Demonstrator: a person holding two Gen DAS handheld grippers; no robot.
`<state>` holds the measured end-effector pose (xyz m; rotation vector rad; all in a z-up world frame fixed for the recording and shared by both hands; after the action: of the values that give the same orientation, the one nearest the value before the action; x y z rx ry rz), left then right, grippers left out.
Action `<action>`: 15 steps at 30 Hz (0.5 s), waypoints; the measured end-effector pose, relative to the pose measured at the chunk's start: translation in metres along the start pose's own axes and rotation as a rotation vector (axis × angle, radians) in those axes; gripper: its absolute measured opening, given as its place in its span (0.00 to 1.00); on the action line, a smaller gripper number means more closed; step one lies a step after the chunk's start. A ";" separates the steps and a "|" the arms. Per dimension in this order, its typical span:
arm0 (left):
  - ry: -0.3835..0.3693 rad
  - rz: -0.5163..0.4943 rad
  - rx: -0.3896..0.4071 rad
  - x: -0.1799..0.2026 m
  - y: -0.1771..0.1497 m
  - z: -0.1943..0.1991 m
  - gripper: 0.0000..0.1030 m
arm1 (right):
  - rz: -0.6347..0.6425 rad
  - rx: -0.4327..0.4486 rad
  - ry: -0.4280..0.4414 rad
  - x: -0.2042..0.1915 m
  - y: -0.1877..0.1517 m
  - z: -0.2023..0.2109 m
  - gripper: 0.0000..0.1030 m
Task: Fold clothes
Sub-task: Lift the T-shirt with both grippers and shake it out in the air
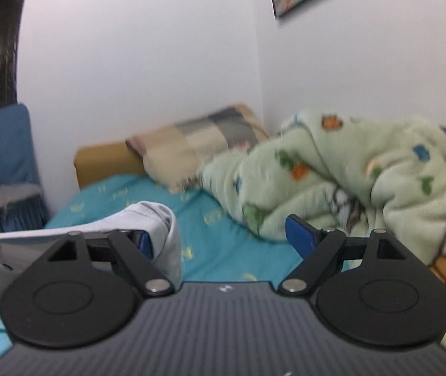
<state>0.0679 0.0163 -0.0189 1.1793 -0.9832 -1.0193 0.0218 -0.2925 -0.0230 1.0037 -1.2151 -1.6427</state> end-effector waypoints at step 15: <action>-0.086 0.181 0.255 -0.043 0.215 0.160 1.00 | 0.017 0.209 0.155 0.020 0.200 0.172 0.81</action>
<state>-0.0753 0.0392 0.2102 1.2346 -1.2933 -0.8232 -0.1121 -0.2952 0.2043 1.2230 -1.3042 -1.4170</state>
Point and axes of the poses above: each gripper's, at about its wrist camera, not at the fingertips, and z roughly against the way its jaws point, x to its right, y to its top, the point moved 7 cm from there along -z, roughly the way its jaws point, and after that the axes turned 3 degrees about y, right-handed, at the moved point
